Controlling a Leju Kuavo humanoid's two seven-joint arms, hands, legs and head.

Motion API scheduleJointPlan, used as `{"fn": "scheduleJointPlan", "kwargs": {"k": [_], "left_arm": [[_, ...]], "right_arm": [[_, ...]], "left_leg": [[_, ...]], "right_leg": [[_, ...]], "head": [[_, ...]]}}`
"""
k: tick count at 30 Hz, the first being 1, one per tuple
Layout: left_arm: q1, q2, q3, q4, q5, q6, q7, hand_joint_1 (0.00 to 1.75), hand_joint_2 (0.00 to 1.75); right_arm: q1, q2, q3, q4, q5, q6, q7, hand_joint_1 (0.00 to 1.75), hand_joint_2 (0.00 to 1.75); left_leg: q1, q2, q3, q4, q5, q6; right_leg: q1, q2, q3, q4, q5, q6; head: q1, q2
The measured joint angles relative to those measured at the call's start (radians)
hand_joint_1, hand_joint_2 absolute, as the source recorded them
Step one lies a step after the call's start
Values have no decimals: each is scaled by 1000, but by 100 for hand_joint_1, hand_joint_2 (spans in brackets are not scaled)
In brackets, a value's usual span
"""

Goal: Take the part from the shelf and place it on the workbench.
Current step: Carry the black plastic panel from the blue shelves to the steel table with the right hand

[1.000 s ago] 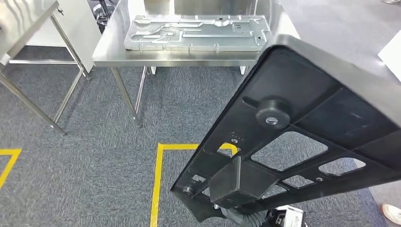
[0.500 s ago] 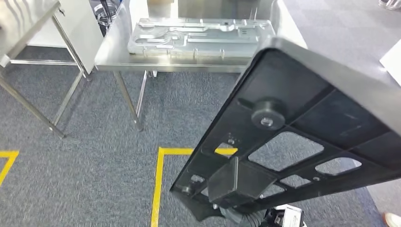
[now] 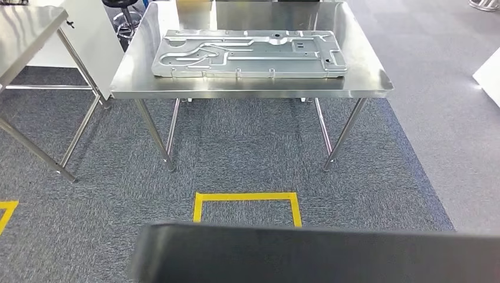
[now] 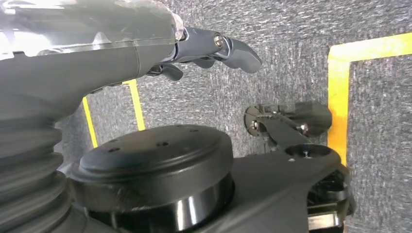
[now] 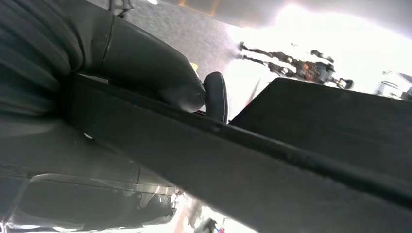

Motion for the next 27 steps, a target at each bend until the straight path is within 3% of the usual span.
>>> {"fn": "scheduleJointPlan", "kwargs": {"k": [4,5,7,8,9,10,11,13,14,16,18,20,23,24,25,27], "left_arm": [[1,0,-1,0,1,0,0,0,175],[1,0,-1,0,1,0,0,0,175],[0,-1,-2,0,1,-2,1,0,175],[1,-1,-2,0,0,-2,1,0,175],[2,-1,-3,0,1,-3,1,0,175],[3,-1,-3,0,2,-3,1,0,175],[4,-1,-4,0,3,-3,1,0,175],[4,-2,-5,0,7,-4,-1,0,175],[3,-2,-6,0,9,-4,-3,0,175],[4,-2,-6,0,12,-4,-6,0,175],[5,-2,-6,0,14,-4,-7,0,175],[3,-2,-6,0,15,-4,-9,0,175],[5,-2,-5,0,17,-4,-13,0,175],[5,-2,-5,0,18,-4,-15,0,175],[6,-2,-5,0,18,-4,-17,0,175],[6,-1,-6,0,18,-4,-18,0,175]], "right_arm": [[-14,-15,11,5,0,-23,17,175,175],[-13,-16,12,4,3,-31,20,175,175],[-3,-17,13,4,11,-45,28,175,175],[4,-17,14,4,15,-51,31,175,175],[12,-17,15,4,18,-55,34,175,175],[19,-17,16,3,19,-62,37,175,175],[26,-17,15,3,18,-69,39,175,175],[42,-17,4,-1,14,-84,40,175,175],[54,-16,-6,-4,12,-90,38,175,175],[80,-16,-29,-14,12,-94,29,175,175],[101,-17,-45,-23,15,-94,23,175,175],[115,-16,-55,-29,18,-94,21,175,175],[136,-8,-72,-34,28,-94,20,175,175],[146,-4,-79,-35,32,-94,20,175,175],[154,-2,-86,-36,36,-94,19,175,175],[162,2,-97,-37,39,-93,18,175,175]], "left_leg": [[0,-4,6,-11,-5,26],[2,-3,9,-14,-6,31],[1,-2,14,-15,-12,38],[1,-3,17,-15,-16,40],[0,-3,22,-15,-20,40],[0,-4,29,-15,-25,40],[-1,-5,38,-15,-31,39],[-3,-6,54,-16,-44,33],[-4,-7,59,-16,-49,29],[-5,-7,63,-19,-56,19],[-5,-5,69,-22,-61,8],[-5,-3,56,20,-87,-2],[-2,-2,-45,204,-159,-12],[-1,-2,-74,246,-163,-15],[0,-2,-85,252,-146,-16],[2,-2,-53,155,-66,-15]], "right_leg": [[-2,-3,-5,18,-21,21],[-3,-3,-24,58,-41,25],[-6,-4,-101,192,-94,32],[-7,-4,-142,255,-110,33],[-8,-4,-171,291,-107,34],[-8,-4,-180,286,-83,33],[-8,-4,-168,240,-39,29],[-4,-5,-118,103,44,18],[-1,-6,-98,52,64,13],[5,-5,-86,21,62,6],[2,-3,-78,9,61,-2],[-5,-4,-62,-6,60,-12],[-5,-7,-45,-11,50,-21],[-5,-7,-41,-10,45,-22],[-5,-6,-35,-9,40,-21],[-5,-4,-21,-6,28,-18]], "head": [[0,0],[0,0],[0,0],[0,0],[0,0],[0,0],[0,0],[0,0],[0,0],[0,0],[0,0],[0,0],[0,0],[0,0],[0,0],[0,0]]}}
